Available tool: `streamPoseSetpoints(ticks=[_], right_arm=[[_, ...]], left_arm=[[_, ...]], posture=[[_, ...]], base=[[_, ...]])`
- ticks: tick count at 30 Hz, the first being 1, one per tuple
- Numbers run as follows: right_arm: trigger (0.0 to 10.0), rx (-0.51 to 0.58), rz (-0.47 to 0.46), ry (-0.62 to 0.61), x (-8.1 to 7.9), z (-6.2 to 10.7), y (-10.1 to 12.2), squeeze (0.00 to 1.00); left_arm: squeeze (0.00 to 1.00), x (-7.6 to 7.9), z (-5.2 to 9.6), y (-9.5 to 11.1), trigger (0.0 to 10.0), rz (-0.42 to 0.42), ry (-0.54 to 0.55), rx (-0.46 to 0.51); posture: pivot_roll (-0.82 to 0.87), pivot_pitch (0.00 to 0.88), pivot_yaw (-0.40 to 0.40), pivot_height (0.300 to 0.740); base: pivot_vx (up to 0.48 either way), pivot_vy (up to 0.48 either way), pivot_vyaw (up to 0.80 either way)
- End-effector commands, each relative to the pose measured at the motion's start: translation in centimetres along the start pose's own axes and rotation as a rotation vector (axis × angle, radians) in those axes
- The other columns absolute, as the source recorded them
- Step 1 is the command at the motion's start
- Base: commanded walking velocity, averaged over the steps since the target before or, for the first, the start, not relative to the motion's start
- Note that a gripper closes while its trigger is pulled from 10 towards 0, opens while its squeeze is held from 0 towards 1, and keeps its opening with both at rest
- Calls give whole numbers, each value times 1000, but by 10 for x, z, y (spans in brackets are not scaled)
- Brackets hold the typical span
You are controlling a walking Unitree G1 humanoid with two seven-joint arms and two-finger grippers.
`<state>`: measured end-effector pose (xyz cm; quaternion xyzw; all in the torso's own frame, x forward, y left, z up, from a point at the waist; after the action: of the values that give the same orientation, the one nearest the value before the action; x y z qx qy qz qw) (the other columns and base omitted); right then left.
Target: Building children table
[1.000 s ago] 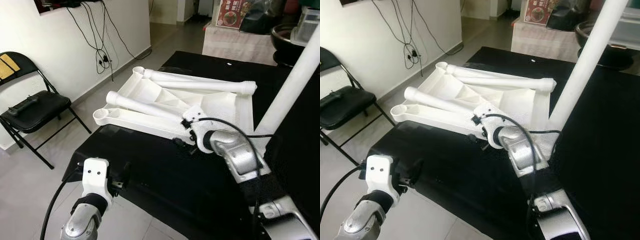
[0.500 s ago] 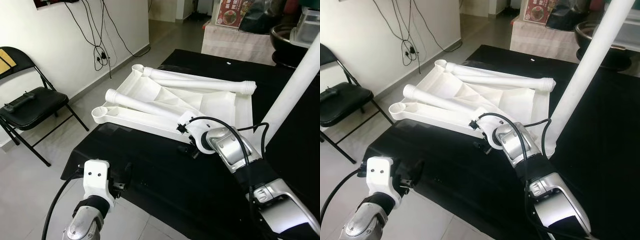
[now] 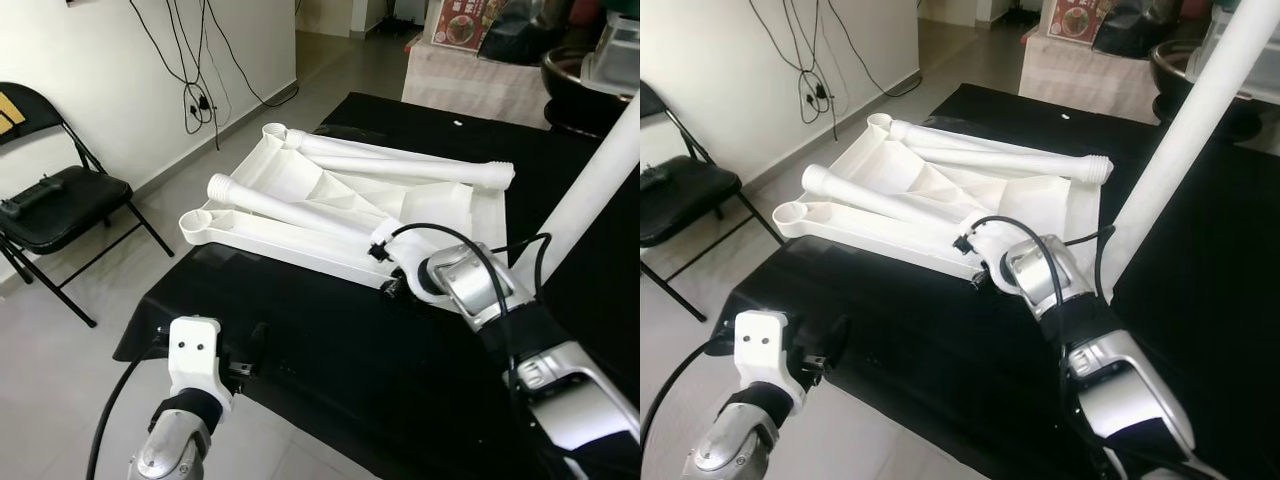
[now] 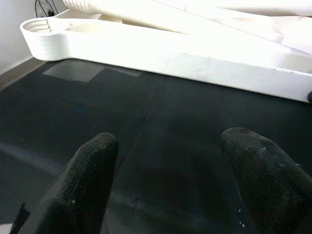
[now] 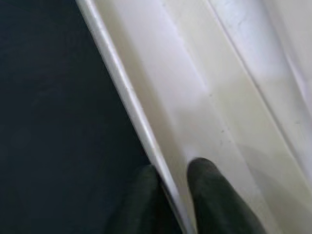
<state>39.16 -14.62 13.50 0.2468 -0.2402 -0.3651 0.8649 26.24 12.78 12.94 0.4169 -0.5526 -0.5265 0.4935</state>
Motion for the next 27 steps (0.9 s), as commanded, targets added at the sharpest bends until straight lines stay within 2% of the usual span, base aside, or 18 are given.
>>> streamPoseSetpoints(ticks=[1,6,11,13,15,16,17,21,27], right_arm=[[0,-90,-90,21,-2,-7,-29,0],[0,-117,-160,15,-1,1,-56,0],[0,-119,-184,25,-5,3,-66,0],[0,-86,-169,20,-8,5,-66,0],[0,54,-273,26,-8,11,-53,0],[0,54,-273,26,-8,11,-53,0],[10000,106,-319,31,-6,14,-48,0],[10000,174,-364,66,-5,25,-39,0],[10000,182,-363,76,-7,28,-38,0]], left_arm=[[0,1,1,-1,10000,7,4,-4],[0,1,2,-1,10000,12,4,-5],[0,2,2,-1,10000,15,1,-6],[0,2,1,-1,10000,16,0,-6],[0,3,1,-1,10000,23,-3,-6],[0,3,1,-1,10000,23,-3,-6],[0,3,1,-1,10000,25,-3,-6],[0,4,1,-2,10000,32,-12,-8],[0,4,1,-2,10000,30,-16,-9]], posture=[[-9,132,-52,740],[-24,136,-48,740],[-26,136,-49,740],[-32,134,-51,740],[-46,132,-52,740],[-46,132,-52,740],[-51,132,-52,740],[-58,127,-43,740],[-56,125,-40,740]], base=[[0,0,0],[0,0,0],[0,0,0],[0,0,0],[0,0,0],[0,0,0],[0,0,0],[0,0,0],[0,0,-188]])
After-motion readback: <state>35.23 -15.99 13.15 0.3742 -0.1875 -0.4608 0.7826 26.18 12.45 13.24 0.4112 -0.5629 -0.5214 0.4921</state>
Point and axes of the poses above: a point about 5 cm out from each wrist's last joint towards the gripper, its own z axis pointing back from the gripper into the wrist, its own y axis along the axis of the wrist's last joint, x = y × z, the point moved 5 cm from there along -z, pointing out of the wrist towards the gripper, and after that the axes turned 1 degree about -z, right-handed, at the moved point
